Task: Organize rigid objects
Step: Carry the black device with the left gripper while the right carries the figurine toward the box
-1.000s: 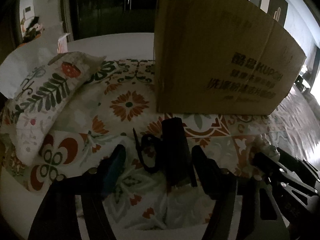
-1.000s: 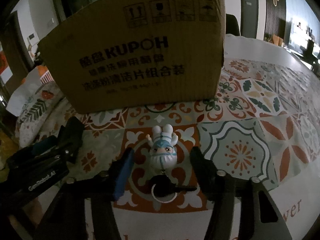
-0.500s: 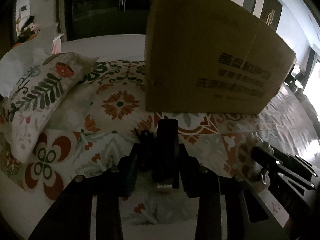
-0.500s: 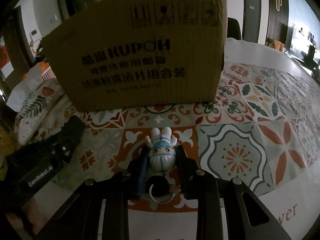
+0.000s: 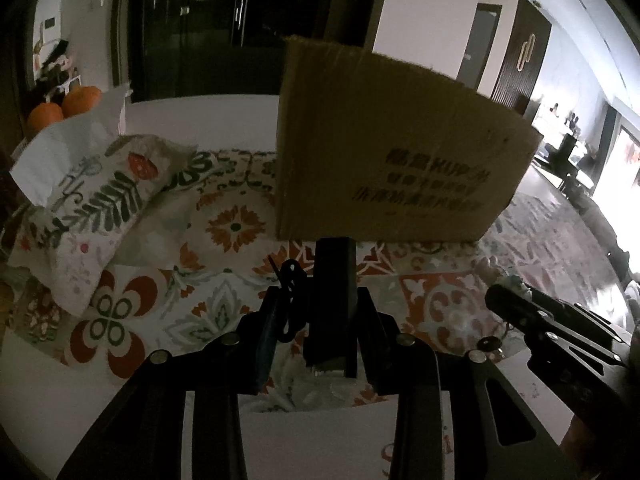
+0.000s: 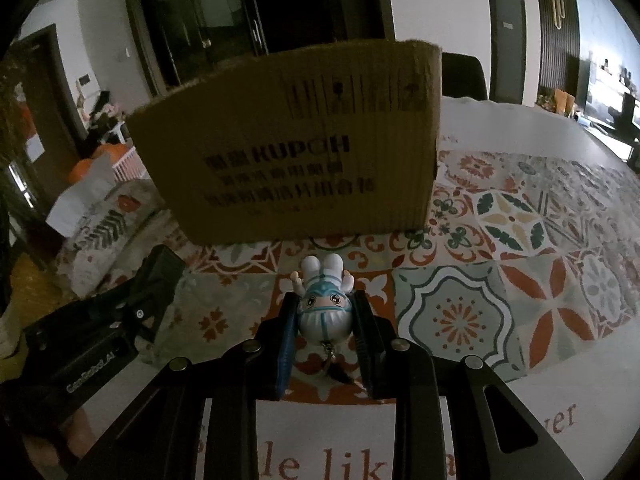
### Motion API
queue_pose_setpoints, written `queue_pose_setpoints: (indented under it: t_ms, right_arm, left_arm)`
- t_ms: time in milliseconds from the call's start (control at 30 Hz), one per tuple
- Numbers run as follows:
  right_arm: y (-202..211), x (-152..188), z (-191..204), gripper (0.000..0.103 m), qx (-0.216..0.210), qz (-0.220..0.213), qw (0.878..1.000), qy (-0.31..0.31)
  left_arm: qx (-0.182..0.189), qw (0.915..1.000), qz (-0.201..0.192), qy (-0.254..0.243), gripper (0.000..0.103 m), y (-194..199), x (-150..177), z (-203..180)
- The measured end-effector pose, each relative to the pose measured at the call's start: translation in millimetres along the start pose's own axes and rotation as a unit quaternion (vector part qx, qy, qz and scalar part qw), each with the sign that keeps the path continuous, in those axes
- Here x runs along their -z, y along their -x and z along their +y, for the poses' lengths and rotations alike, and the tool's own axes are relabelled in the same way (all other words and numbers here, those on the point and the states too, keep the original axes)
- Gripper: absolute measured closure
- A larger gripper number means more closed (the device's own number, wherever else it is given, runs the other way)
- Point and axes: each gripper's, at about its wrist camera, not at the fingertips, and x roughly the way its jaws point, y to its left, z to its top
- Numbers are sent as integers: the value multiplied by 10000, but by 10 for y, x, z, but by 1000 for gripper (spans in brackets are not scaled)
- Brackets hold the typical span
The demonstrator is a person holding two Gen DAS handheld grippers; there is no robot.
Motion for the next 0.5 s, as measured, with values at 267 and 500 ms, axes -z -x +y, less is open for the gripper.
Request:
queue_pose_setpoints:
  t_ms: [267, 500]
  right_arm:
    - [251, -71, 38, 75, -110, -244, 9996, 22]
    - [446, -150, 37, 75, -187, -504, 9985, 29]
  left_arm:
    - [125, 9996, -253, -7, 67, 244, -98, -69]
    - [129, 9989, -454, -87, 67, 423, -183, -162]
